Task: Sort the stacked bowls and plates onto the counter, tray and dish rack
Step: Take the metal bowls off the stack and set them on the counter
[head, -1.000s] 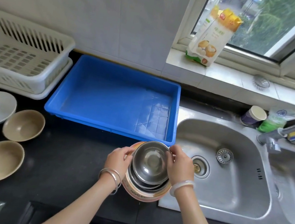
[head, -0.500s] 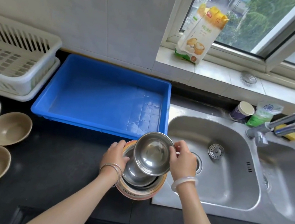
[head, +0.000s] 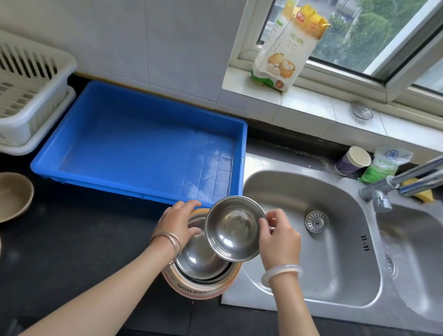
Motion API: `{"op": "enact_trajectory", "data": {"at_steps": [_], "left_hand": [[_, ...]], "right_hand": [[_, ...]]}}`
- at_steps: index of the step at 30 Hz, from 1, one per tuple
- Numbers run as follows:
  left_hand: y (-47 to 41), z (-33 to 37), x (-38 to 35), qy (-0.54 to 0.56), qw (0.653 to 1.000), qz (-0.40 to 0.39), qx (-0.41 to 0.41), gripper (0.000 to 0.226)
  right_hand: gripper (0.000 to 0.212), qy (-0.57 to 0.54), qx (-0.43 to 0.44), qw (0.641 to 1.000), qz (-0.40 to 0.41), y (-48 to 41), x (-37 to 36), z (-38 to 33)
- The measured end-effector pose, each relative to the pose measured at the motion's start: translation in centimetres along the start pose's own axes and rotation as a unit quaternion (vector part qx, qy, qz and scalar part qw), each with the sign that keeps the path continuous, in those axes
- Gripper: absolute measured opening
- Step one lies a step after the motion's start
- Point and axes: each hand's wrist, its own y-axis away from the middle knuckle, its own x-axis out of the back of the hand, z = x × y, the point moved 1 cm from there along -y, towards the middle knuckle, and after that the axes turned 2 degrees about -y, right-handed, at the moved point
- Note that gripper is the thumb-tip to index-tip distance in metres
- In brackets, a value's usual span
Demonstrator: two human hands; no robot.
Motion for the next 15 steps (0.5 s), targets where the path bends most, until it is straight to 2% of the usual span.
{"op": "enact_trajectory", "data": {"at_steps": [4, 10, 12, 15], "left_hand": [[-0.72, 0.45, 0.02, -0.062, 0.998, 0.013, -0.008, 0.026], [-0.82, 0.89, 0.17, -0.055, 0.998, 0.020, -0.024, 0.010], [-0.54, 0.90, 0.28, -0.050, 0.998, 0.027, -0.029, 0.013], [-0.09, 0.89, 0.71, -0.036, 0.998, 0.038, -0.032, 0.029]], "right_hand": [[0.009, 0.006, -0.004, 1.000, 0.002, -0.08, 0.39, 0.13], [0.009, 0.004, -0.010, 1.000, 0.006, -0.11, 0.79, 0.32], [0.008, -0.001, -0.012, 1.000, 0.006, -0.07, 0.87, 0.37], [0.008, -0.008, -0.016, 1.000, 0.005, 0.02, 0.98, 0.42]]}}
